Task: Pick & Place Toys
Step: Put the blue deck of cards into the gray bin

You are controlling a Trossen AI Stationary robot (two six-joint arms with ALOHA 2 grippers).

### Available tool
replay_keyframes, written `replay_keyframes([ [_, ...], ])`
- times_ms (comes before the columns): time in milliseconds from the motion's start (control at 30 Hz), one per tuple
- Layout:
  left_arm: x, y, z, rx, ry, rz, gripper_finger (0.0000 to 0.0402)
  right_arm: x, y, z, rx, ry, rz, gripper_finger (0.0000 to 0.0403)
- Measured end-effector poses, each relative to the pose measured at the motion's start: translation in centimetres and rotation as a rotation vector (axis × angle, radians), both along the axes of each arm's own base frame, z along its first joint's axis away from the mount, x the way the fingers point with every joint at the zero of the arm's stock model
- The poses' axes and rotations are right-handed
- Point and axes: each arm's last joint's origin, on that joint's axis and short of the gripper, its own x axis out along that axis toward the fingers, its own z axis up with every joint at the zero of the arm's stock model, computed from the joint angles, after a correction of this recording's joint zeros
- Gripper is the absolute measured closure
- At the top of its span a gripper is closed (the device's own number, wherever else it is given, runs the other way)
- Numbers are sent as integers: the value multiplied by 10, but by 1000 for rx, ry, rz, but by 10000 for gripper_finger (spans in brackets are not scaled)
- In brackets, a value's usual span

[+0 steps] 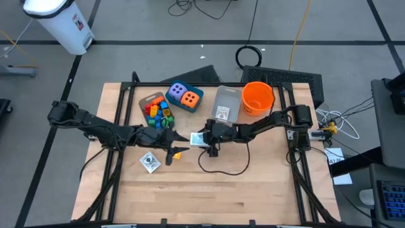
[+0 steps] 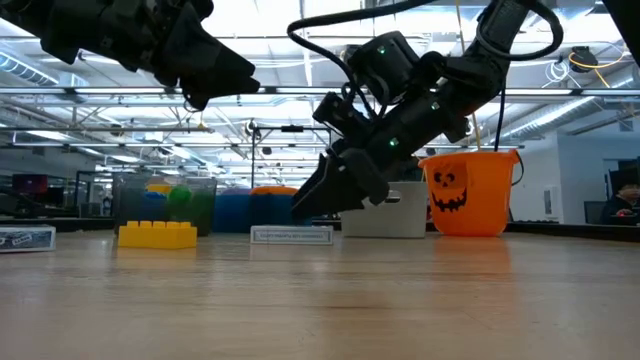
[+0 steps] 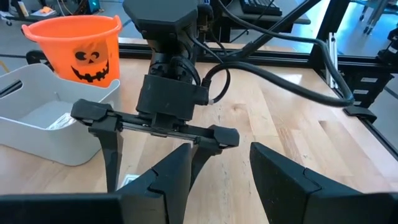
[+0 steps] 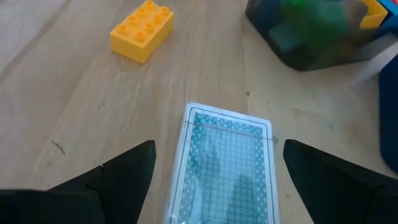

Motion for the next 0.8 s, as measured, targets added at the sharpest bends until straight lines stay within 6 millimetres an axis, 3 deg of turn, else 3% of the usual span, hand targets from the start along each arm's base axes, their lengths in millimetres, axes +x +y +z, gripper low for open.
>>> replay_keyframes([
  [300,0,0,-1,1,12,0,231,-1,0,-2,48,21,-25,54],
  [667,0,0,-1,2,12,0,231,-4,-7,-6,91,72,-70,8],
  [800,0,0,-1,2,12,0,231,-5,-10,-6,100,72,-84,8],
])
